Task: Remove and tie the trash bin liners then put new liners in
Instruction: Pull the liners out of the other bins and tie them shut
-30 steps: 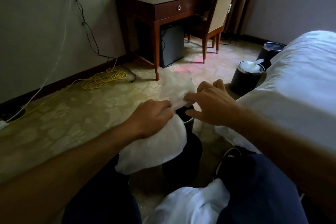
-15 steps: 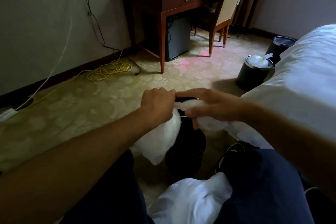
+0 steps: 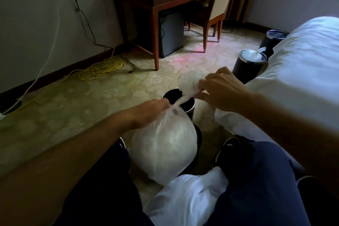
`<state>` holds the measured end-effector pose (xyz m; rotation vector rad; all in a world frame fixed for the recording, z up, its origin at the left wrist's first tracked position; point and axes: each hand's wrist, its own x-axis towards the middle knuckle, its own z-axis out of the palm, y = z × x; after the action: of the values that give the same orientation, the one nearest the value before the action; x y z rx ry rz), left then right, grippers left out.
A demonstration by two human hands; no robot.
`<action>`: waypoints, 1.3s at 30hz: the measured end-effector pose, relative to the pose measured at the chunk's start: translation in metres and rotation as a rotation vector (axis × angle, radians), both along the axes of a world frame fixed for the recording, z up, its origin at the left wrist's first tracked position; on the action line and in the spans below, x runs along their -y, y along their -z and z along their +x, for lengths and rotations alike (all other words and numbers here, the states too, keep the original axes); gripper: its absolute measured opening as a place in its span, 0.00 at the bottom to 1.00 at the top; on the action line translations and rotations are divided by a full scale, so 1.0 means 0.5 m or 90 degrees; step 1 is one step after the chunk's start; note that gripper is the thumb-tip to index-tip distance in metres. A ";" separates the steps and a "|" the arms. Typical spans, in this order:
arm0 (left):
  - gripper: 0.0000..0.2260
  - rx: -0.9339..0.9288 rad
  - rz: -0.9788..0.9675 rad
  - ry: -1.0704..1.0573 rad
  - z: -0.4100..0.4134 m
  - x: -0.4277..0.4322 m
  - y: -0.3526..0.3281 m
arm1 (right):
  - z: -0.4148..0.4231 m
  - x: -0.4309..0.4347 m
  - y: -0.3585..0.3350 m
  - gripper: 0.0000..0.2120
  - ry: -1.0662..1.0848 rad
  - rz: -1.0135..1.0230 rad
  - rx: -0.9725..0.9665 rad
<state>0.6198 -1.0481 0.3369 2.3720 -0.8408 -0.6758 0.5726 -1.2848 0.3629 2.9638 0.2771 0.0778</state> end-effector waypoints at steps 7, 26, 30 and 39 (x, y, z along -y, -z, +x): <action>0.16 0.208 0.121 0.078 0.033 -0.010 -0.022 | 0.013 0.007 -0.012 0.32 0.015 -0.091 0.041; 0.27 0.366 0.063 0.097 -0.033 0.004 0.041 | -0.036 -0.055 0.013 0.22 -0.047 1.263 -0.320; 0.30 0.256 0.081 0.100 -0.043 -0.001 0.023 | -0.021 -0.035 -0.009 0.25 0.023 0.755 -0.168; 0.29 0.269 0.171 -0.023 0.005 -0.017 0.018 | -0.005 0.011 0.002 0.31 -0.021 -0.086 -0.025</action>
<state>0.6221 -1.0397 0.3280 2.8231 -0.9210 -0.2858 0.5700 -1.2902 0.3619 2.8287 0.3239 0.0054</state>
